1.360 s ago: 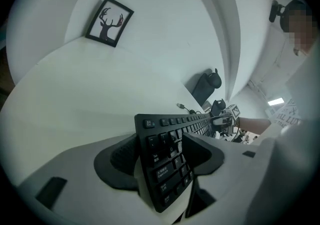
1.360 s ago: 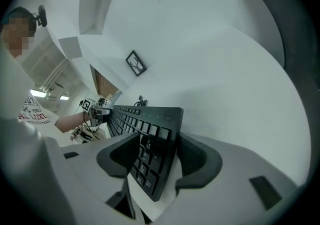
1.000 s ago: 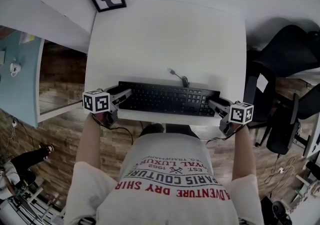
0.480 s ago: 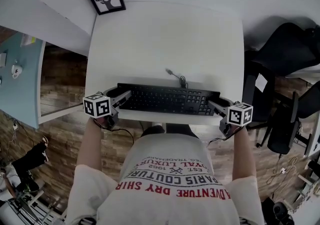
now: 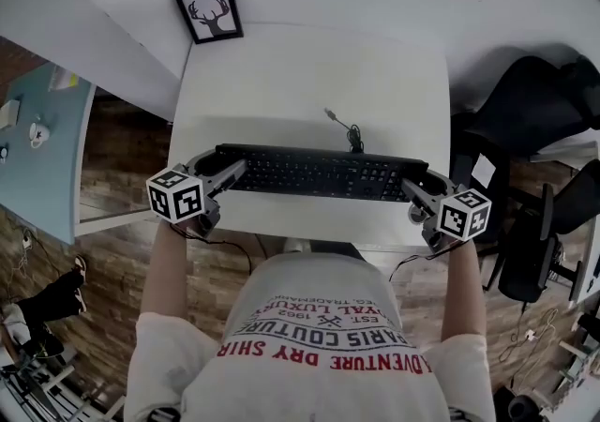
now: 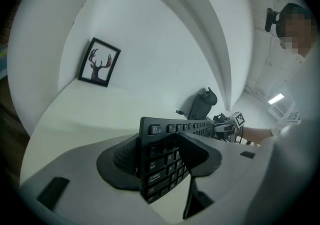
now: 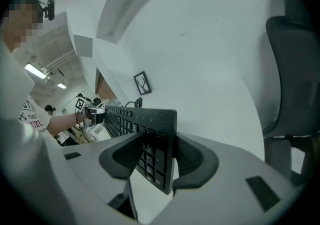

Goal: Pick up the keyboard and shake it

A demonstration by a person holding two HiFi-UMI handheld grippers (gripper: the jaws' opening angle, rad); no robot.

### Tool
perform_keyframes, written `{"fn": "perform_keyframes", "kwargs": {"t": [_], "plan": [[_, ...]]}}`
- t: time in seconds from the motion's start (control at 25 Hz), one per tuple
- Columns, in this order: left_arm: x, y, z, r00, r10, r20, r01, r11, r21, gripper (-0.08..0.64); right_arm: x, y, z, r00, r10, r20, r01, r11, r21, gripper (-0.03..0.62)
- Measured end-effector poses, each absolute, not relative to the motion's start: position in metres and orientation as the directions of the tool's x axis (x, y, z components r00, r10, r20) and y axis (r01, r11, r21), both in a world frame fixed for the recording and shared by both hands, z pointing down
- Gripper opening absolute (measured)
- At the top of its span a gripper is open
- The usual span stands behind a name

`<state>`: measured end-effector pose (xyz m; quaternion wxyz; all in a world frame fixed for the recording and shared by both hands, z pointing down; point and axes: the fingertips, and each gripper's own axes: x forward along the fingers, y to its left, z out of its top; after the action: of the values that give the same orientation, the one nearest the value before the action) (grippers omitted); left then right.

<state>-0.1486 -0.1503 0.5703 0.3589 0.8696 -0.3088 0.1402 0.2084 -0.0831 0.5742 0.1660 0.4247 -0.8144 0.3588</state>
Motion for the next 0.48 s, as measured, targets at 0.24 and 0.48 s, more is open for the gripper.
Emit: {"fn": "perform_keyframes", "kwargs": {"t": [0.24,0.48], "plan": [[-0.142,-0.189,0.492,0.781,-0.518,0.350,-0.625,-0.654,0.426,0.239,0.215,-0.121,0.503,-0.567,-0.674,0.474,-0.824,0.457,-0.336,0.209],[-0.137,-0.213,0.415,0.784,-0.570,0.244,-0.620,-0.720,0.312,0.239,0.220,-0.148,0.433,-0.557,-0.746,0.365,-0.830,0.502,-0.241,0.209]]}}
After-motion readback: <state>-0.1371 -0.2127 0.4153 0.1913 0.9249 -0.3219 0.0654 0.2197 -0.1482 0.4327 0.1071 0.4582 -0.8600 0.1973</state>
